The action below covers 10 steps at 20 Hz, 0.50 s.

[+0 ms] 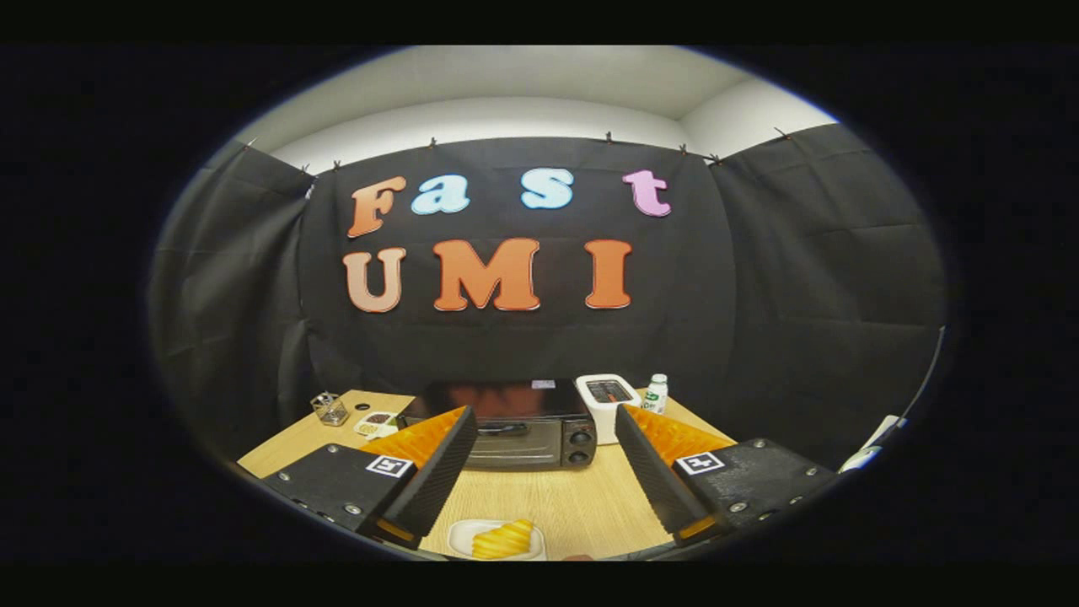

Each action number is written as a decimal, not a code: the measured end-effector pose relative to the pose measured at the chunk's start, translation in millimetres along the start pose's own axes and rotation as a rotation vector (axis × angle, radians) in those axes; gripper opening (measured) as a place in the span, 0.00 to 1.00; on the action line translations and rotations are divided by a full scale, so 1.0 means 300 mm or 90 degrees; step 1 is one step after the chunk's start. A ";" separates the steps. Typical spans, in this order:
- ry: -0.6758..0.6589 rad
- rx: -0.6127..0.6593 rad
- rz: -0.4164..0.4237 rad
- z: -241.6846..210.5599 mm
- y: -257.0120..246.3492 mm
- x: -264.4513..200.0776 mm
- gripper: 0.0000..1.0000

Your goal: Open the toaster oven, put the food inside, and close the toaster oven door.

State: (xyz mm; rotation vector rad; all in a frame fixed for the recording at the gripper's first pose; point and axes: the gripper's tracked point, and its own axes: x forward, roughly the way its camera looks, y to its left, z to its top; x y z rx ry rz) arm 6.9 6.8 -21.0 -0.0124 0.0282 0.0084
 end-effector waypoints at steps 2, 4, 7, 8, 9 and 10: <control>0.003 -0.001 0.003 -0.010 0.011 0.009 0.97; 0.004 -0.001 0.006 -0.018 0.023 0.017 0.98; 0.008 0.002 0.014 -0.036 0.054 0.051 0.98; 0.011 0.004 0.019 -0.044 0.067 0.062 0.98; 0.014 0.006 0.021 -0.054 0.078 0.072 0.98; 0.016 0.008 0.023 -0.063 0.088 0.086 0.98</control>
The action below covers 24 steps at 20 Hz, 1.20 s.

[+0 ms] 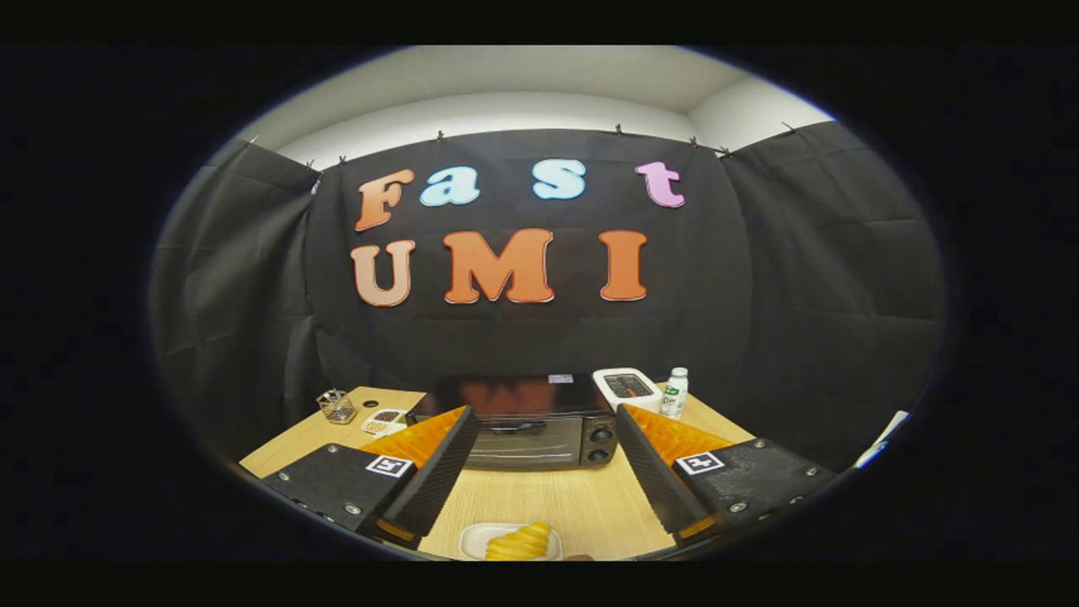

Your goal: Open the toaster oven, put the food inside, and close the toaster oven door.

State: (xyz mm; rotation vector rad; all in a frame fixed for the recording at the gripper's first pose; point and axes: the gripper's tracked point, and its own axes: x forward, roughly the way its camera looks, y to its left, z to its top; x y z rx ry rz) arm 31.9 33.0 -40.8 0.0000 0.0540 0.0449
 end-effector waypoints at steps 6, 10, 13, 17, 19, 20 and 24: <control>0.020 0.002 0.012 -0.075 0.078 0.157 0.98; 0.048 0.010 0.025 -0.167 0.156 0.284 0.98; 0.057 0.009 0.031 -0.206 0.195 0.382 0.98; 0.083 -0.041 0.028 -0.250 0.231 0.506 0.98; 0.108 -0.061 0.031 -0.285 0.259 0.560 0.98; 0.118 -0.071 0.025 -0.297 0.262 0.587 0.98; 0.160 -0.076 0.022 -0.361 0.283 0.657 0.98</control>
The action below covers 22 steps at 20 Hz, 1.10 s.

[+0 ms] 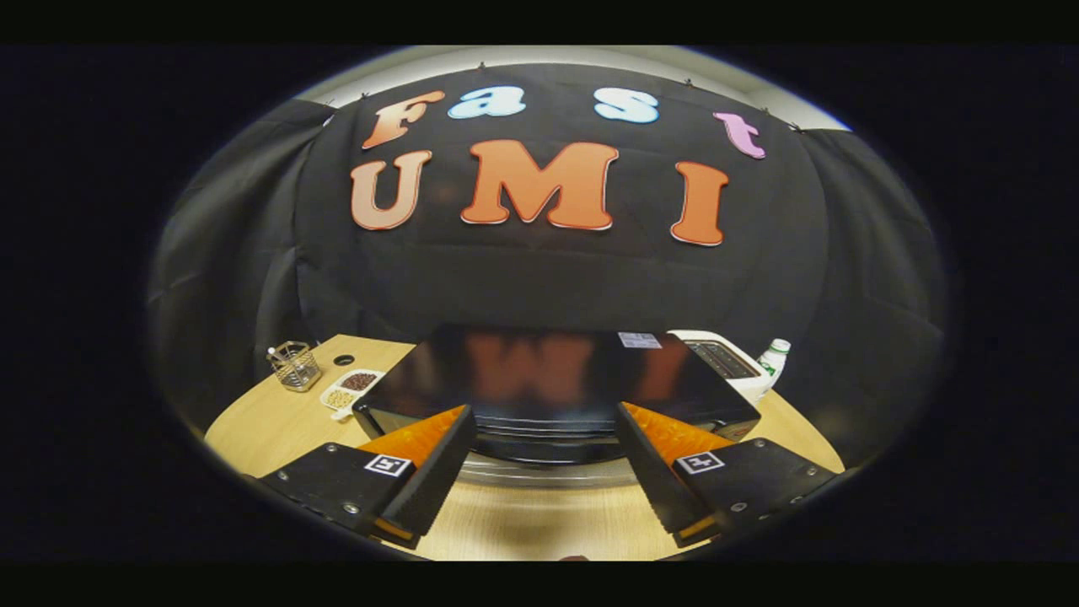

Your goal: Open the toaster oven, put the food inside, and close the toaster oven door.

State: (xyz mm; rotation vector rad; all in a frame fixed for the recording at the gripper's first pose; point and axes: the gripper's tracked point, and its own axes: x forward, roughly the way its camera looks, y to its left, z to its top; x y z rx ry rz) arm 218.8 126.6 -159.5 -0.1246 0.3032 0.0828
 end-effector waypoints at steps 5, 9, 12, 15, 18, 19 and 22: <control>0.035 0.037 0.028 -0.031 0.022 0.011 0.98; 0.031 0.012 0.044 -0.040 0.030 -0.023 0.99; 0.032 0.006 0.052 -0.069 0.029 -0.085 0.99; 0.037 -0.002 0.059 -0.118 0.031 -0.146 0.99; 0.050 -0.007 0.072 -0.193 0.034 -0.214 0.99; 0.055 -0.005 0.077 -0.223 0.034 -0.236 0.99; 0.067 0.002 0.093 -0.299 0.038 -0.273 0.99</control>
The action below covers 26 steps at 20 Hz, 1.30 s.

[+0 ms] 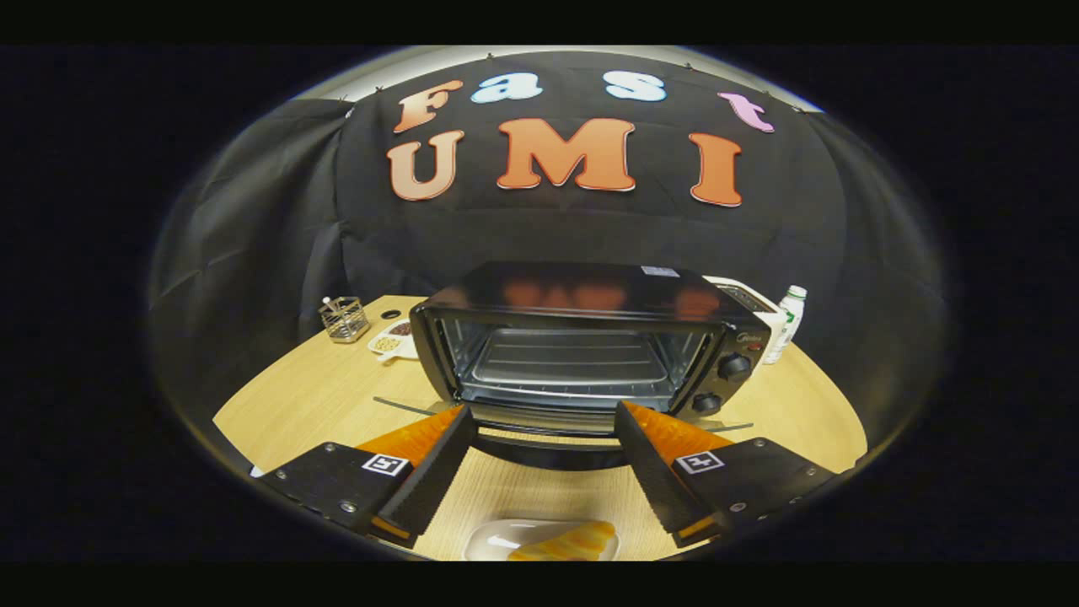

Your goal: Open the toaster oven, put the food inside, and close the toaster oven door.

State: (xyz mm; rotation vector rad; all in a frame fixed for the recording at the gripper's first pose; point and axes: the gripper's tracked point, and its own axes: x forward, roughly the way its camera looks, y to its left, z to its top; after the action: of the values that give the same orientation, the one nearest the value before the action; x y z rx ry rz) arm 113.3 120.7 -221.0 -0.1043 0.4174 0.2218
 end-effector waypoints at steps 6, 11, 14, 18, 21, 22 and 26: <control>0.013 0.003 0.012 -0.097 0.010 -0.023 0.99; 0.029 0.033 0.032 -0.153 0.013 -0.012 1.00; 0.028 0.059 0.021 -0.166 -0.013 0.019 1.00; 0.067 0.031 0.010 -0.266 0.000 0.068 0.98; 0.098 0.013 0.010 -0.330 0.024 0.095 0.97; 0.101 0.009 0.011 -0.336 0.027 0.098 0.98; 0.097 0.010 0.013 -0.338 0.029 0.098 0.98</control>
State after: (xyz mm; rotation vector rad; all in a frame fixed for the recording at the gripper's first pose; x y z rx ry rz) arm 98.0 120.0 -325.8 -0.1013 0.5720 0.2313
